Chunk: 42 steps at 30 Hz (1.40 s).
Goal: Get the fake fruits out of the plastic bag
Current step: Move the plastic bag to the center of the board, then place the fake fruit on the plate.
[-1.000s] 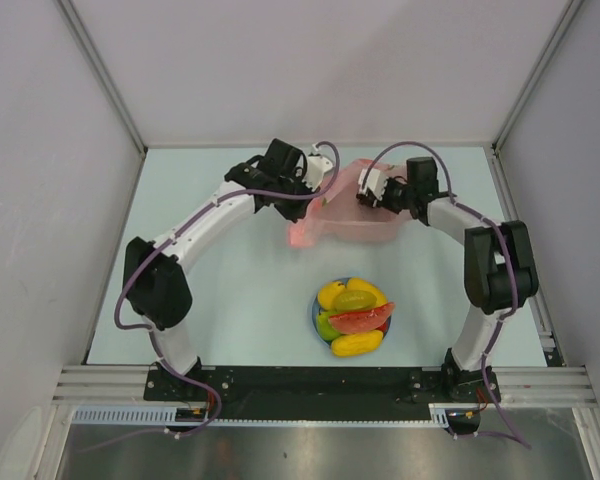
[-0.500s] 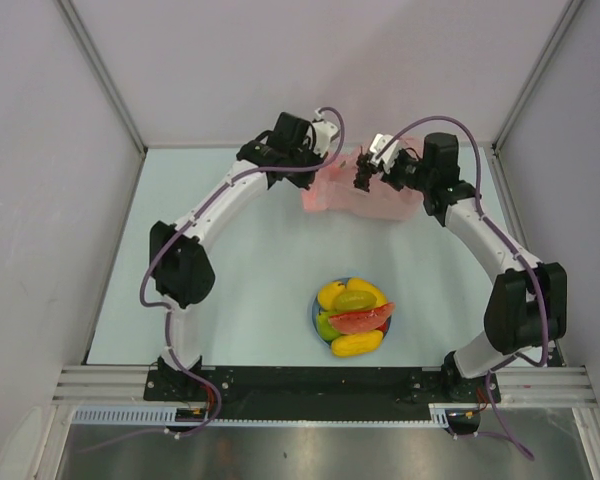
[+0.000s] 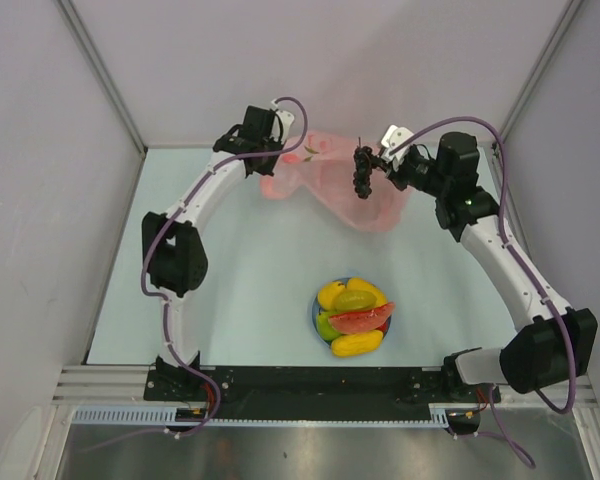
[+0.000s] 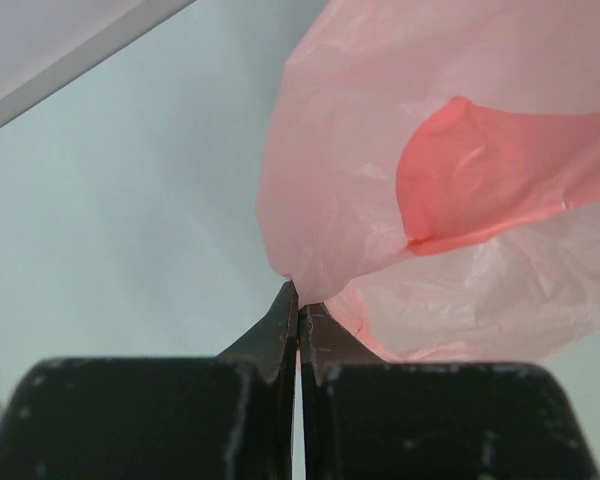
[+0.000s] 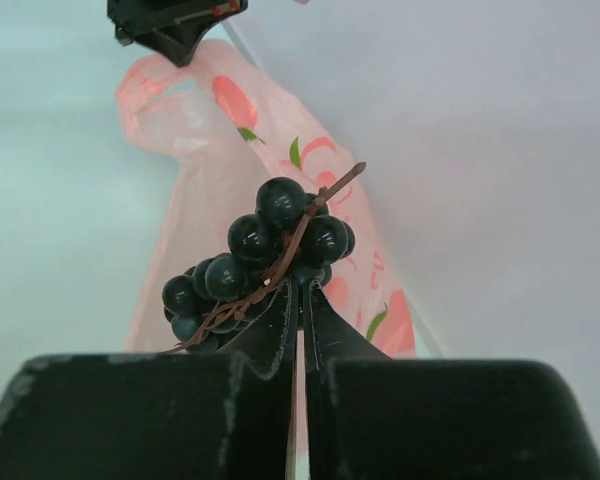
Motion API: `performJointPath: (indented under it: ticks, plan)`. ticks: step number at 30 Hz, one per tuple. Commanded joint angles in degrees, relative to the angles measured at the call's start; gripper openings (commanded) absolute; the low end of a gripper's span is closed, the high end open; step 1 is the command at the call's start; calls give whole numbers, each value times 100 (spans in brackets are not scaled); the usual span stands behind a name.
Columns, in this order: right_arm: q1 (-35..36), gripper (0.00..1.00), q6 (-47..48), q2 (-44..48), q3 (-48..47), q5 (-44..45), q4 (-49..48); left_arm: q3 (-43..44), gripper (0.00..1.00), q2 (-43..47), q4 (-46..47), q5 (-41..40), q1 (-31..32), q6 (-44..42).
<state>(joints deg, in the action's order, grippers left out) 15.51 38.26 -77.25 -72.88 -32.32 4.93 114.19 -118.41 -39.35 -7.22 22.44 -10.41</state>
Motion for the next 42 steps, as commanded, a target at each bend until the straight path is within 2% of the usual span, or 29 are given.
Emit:
performJointPath:
  ticks: [1, 6, 7, 9, 10, 12, 13, 18, 23, 25, 30, 42]
  plan:
    - [57, 0, -284, 377, -200, -82, 526, -152, 0, 547, 235, -622, -353, -154]
    - [347, 0, -47, 912, -156, -196, 1536, 24, 0, 801, 226, -605, -644, -163]
    - [391, 0, 32, 1010, -139, -196, 1929, 42, 17, 845, 226, -605, -653, -171]
    - [637, 0, 339, 1211, -77, -196, 2326, 16, 45, 968, 183, -518, -688, -145]
    - [733, 0, 453, 1395, -42, -161, 2703, 15, 67, 1099, 148, -499, -697, -93]
    - [1050, 0, 796, 1598, 72, -21, 3065, -2, 81, 1267, 77, -464, -706, -31]
    - [1155, 0, 901, 1765, 116, 145, 3363, -80, 98, 1494, 86, -464, -706, 65]
    - [1936, 0, 983, 2030, 151, 919, 3708, -423, 100, 2470, 16, -280, -706, 189]
    - [2562, 0, 1008, 2030, 195, 1412, 4104, -1205, 100, 3866, -37, 395, -705, 347]
    - [2781, 0, 929, 2039, 257, 1561, 4121, -1486, 100, 4158, -29, 520, -706, 321]
    - [2747, 0, 1052, 2135, 643, 1843, 3928, -1935, 100, 4756, 51, 626, -706, 163]
    - [2475, 0, 1078, 2285, 705, 1808, 4297, -2410, 100, 4994, 51, 1021, -723, 242]
